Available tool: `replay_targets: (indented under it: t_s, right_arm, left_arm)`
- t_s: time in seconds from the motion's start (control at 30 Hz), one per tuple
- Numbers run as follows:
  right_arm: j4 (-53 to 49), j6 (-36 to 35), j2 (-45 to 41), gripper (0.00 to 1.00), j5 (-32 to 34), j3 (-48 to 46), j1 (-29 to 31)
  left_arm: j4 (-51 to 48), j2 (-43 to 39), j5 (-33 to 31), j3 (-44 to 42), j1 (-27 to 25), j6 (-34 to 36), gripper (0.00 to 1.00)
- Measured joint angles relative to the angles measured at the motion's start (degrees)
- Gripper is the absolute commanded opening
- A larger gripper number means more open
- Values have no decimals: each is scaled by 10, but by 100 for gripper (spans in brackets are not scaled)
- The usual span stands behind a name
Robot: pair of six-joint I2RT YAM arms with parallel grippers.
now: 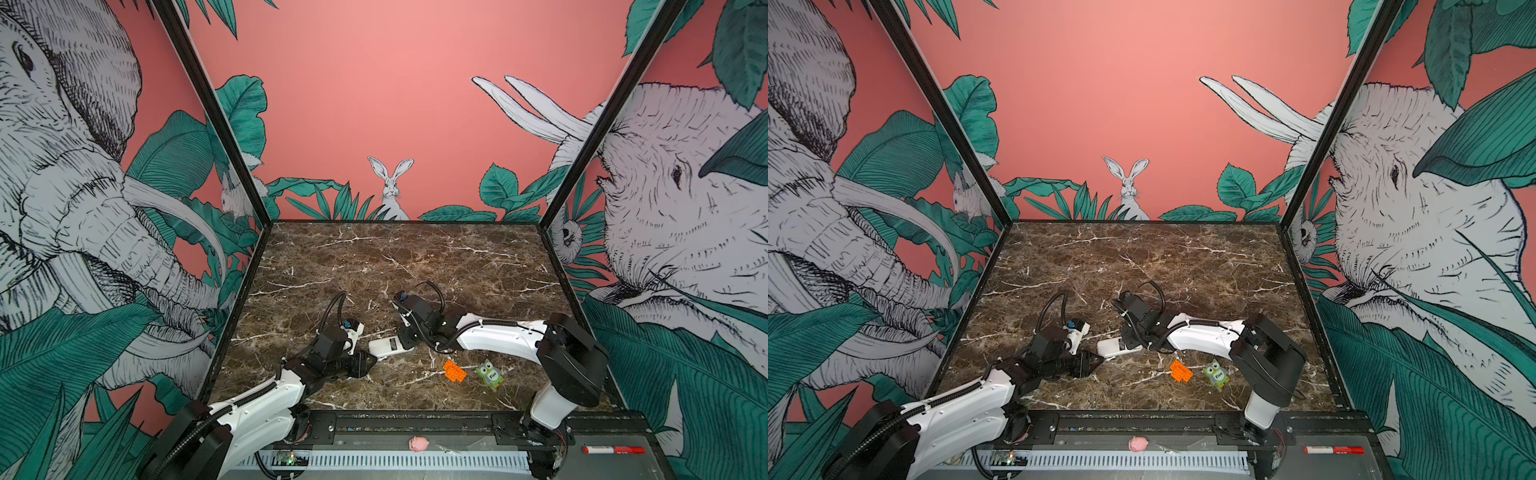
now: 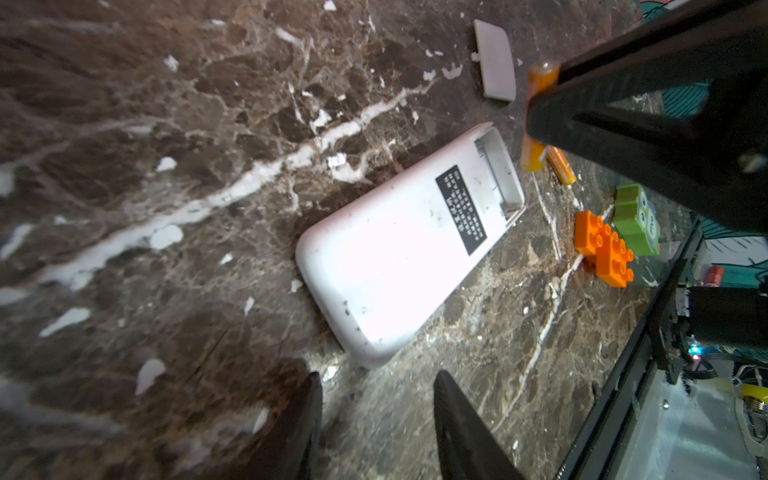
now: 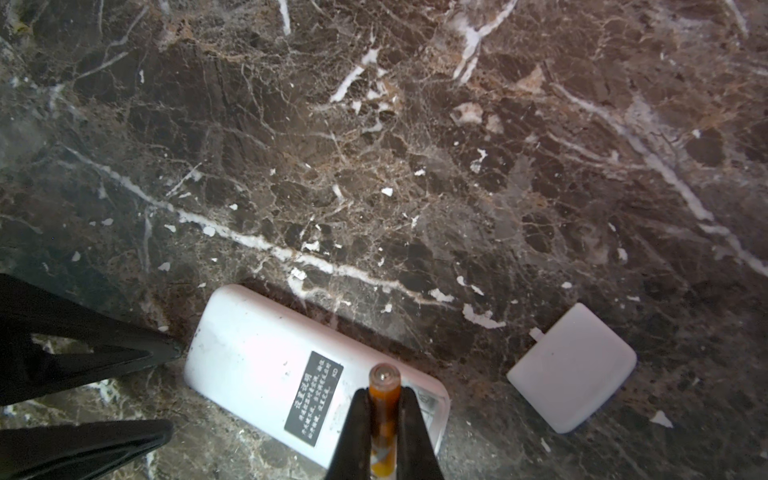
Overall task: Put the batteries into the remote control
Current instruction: 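Carry the battery over the remote's open battery compartment with the right gripper, then lower the battery into the compartment and open the right gripper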
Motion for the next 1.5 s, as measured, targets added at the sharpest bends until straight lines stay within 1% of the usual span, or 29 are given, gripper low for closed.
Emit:
replay_targets:
  t_s: [0.43,1.5]
  right_arm:
    - [6,15,9,1,1,-11,0]
    - [16,39,18,7,-7,-21,0]
  left_arm:
    - [-4,-3,0,0,0,0,46]
    - [-14,-35,0,-11,0,0,45]
